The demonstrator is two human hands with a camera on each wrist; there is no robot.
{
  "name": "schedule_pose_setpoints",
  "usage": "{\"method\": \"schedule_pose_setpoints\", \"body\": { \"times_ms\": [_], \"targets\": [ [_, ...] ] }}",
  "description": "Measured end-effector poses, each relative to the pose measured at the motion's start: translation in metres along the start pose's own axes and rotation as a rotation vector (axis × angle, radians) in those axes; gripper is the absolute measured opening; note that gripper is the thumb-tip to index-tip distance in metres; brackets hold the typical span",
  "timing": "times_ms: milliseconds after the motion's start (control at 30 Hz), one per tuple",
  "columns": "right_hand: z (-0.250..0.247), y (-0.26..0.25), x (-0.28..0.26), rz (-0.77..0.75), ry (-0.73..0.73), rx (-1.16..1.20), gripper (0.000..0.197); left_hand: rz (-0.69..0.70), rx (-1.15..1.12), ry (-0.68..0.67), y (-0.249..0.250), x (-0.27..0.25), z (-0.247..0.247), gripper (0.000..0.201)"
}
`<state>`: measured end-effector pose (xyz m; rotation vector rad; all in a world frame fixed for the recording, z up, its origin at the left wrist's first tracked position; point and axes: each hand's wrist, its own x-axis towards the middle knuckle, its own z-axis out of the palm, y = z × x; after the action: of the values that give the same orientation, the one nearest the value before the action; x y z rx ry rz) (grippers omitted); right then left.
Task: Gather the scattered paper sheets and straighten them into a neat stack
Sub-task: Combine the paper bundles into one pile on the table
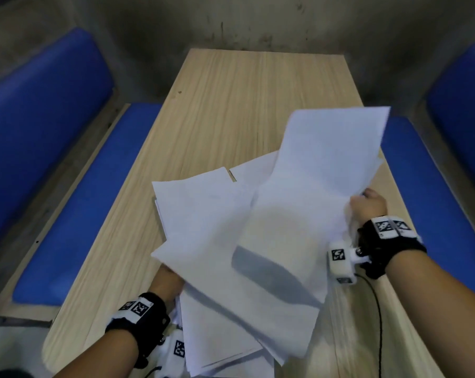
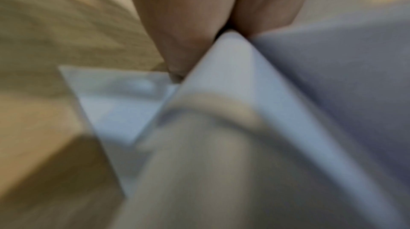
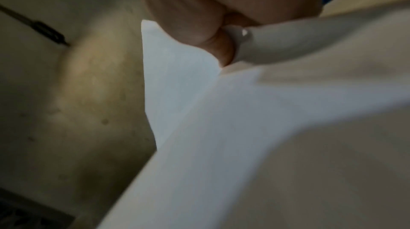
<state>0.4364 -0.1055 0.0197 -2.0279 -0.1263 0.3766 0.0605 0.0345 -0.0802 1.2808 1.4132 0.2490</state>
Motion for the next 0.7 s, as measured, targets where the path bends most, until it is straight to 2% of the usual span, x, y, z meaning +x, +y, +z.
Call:
{"method": "schedule_pose_setpoints", "body": {
  "times_ms": [33,100,167,300,367,467,600,700],
  "targets": [
    [-0.007,-0.007,0.01,-0.012,0.075,0.046,0.027,0.057,-0.069,-0.031,0.013,-0.008,0.005,0.031],
    [-0.021,-0.022,0.024,-0.016,0.207,0.116,0.028,0.081,-0.196,-0.049,0.019,-0.012,0.007,0.034],
    [-0.027,-0.03,0.031,-0.041,0.248,0.141,0.024,0.068,-0.24,-0.051,0.019,-0.016,0.006,0.04],
    [-0.015,-0.017,0.017,-0.074,0.145,0.058,0.014,0.045,-0.329,-0.053,0.017,-0.013,0.009,0.041],
    [-0.005,0.004,0.006,-0.05,0.08,0.014,0.019,0.013,-0.403,-0.052,0.016,-0.012,0.01,0.041],
    [0.004,0.037,-0.013,0.006,0.043,-0.051,0.031,0.046,-0.409,-0.065,0.021,-0.017,0.013,0.045],
    [0.01,0.063,-0.037,0.097,-0.039,-0.028,0.029,0.062,-0.358,0.004,0.024,-0.012,0.017,0.037],
    [0.009,0.065,-0.052,0.153,-0.134,0.034,0.02,0.081,-0.307,0.054,0.025,-0.009,0.021,0.02]
  ]
}}
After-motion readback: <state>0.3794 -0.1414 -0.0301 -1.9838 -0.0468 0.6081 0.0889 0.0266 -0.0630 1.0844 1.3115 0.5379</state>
